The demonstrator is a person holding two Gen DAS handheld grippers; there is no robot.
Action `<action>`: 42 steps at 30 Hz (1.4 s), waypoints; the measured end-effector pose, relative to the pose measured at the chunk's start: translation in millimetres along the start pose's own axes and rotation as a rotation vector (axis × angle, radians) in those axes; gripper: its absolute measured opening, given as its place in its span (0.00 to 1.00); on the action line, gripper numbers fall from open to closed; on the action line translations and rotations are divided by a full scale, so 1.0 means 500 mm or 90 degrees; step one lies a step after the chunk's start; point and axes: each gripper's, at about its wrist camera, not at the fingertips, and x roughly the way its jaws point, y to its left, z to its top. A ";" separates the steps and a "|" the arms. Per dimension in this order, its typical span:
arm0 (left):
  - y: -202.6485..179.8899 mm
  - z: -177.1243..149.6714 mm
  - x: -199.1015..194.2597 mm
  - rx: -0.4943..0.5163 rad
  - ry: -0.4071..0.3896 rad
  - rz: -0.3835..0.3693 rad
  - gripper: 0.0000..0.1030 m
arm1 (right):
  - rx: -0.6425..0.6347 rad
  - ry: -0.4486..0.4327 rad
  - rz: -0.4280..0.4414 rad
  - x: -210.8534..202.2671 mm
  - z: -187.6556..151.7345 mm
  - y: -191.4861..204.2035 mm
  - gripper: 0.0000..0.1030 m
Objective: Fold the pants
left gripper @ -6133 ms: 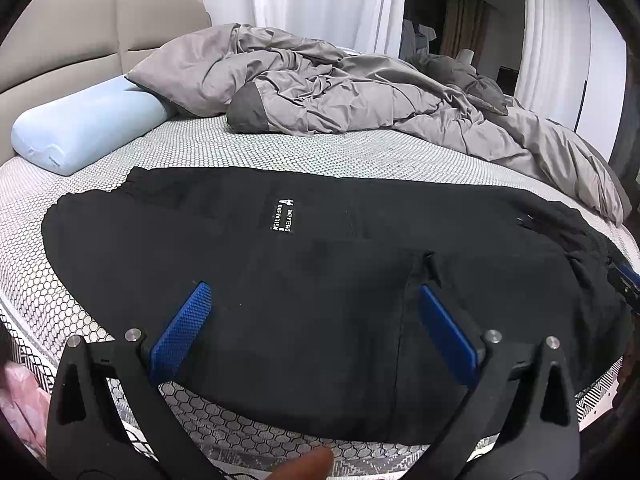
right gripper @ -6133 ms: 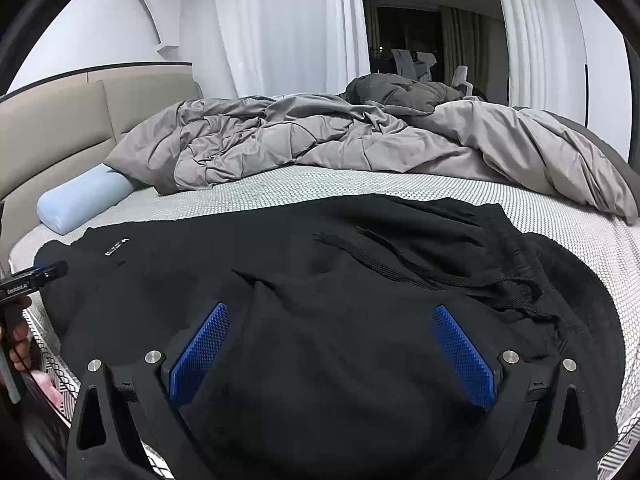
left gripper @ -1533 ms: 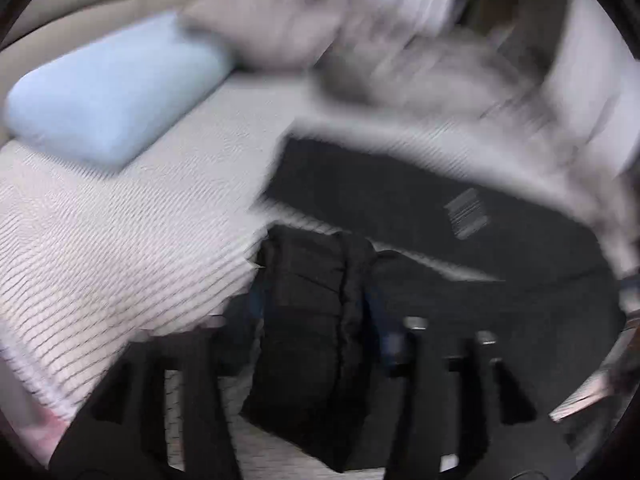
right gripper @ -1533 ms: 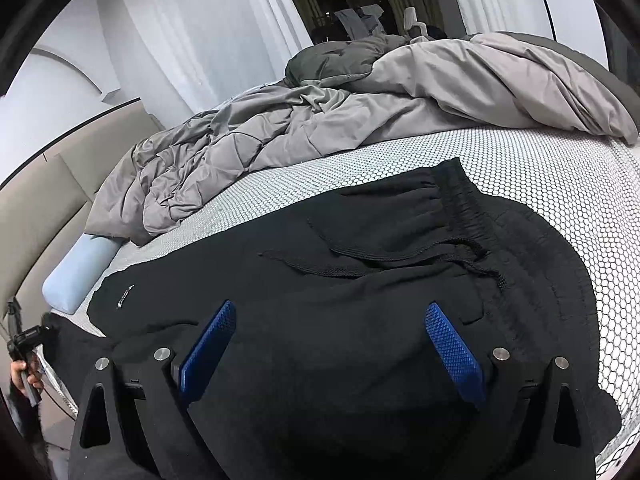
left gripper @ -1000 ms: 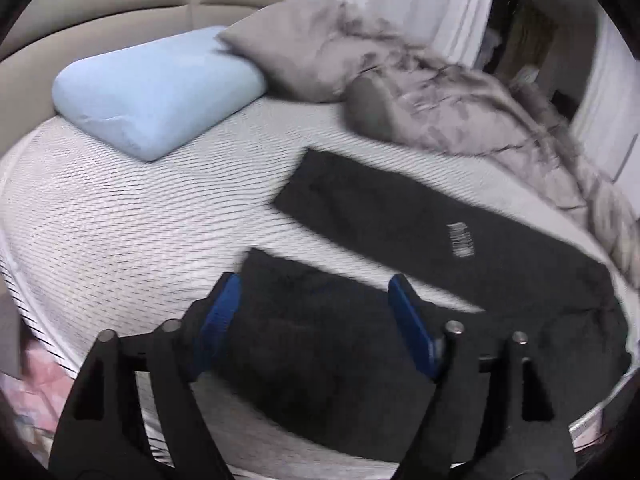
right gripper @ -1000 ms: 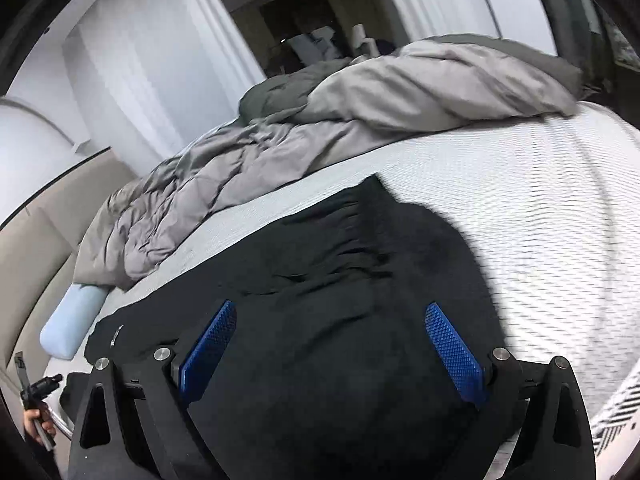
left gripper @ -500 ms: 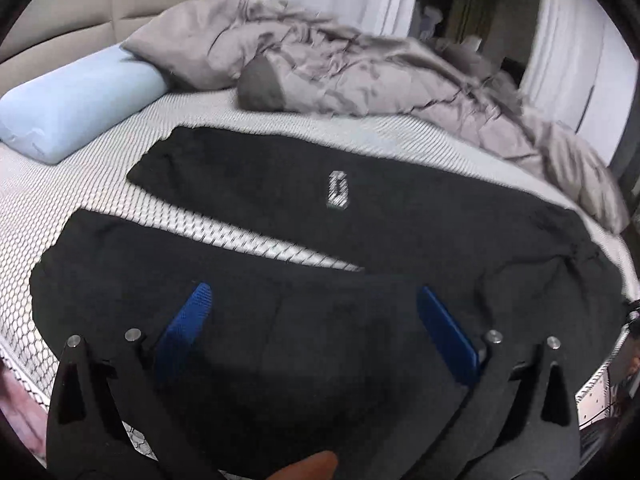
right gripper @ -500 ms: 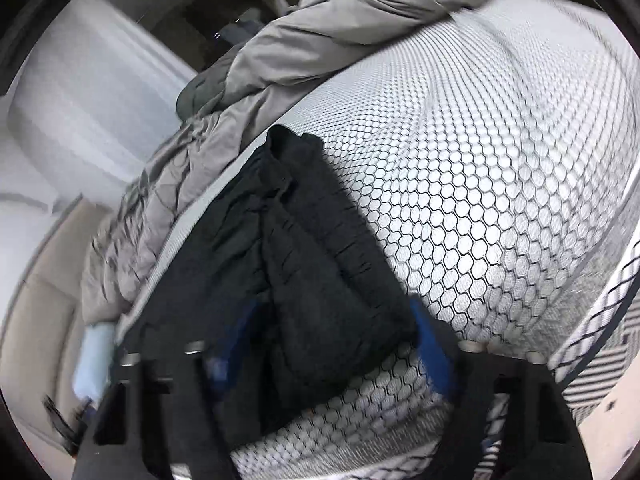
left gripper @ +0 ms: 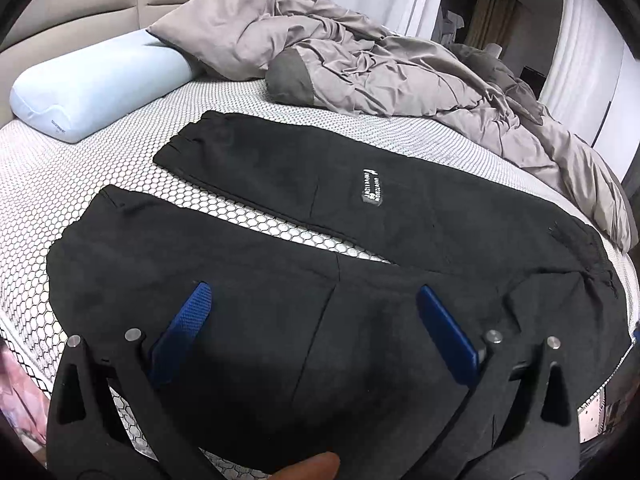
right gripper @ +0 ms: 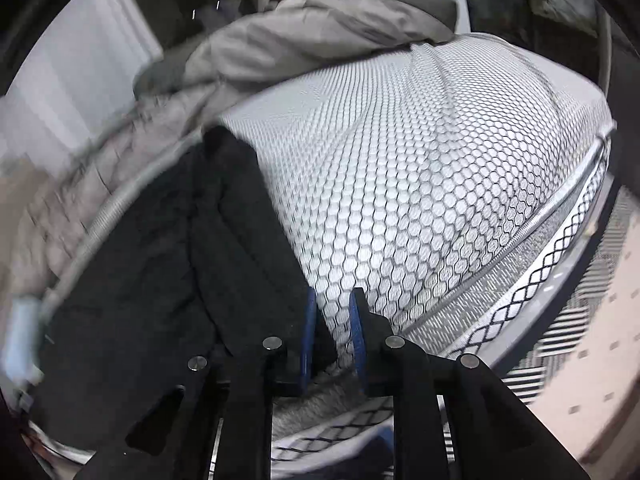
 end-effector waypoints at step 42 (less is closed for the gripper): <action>-0.011 -0.012 -0.013 0.077 0.005 -0.003 0.99 | -0.213 -0.027 0.147 0.043 -0.007 0.105 0.10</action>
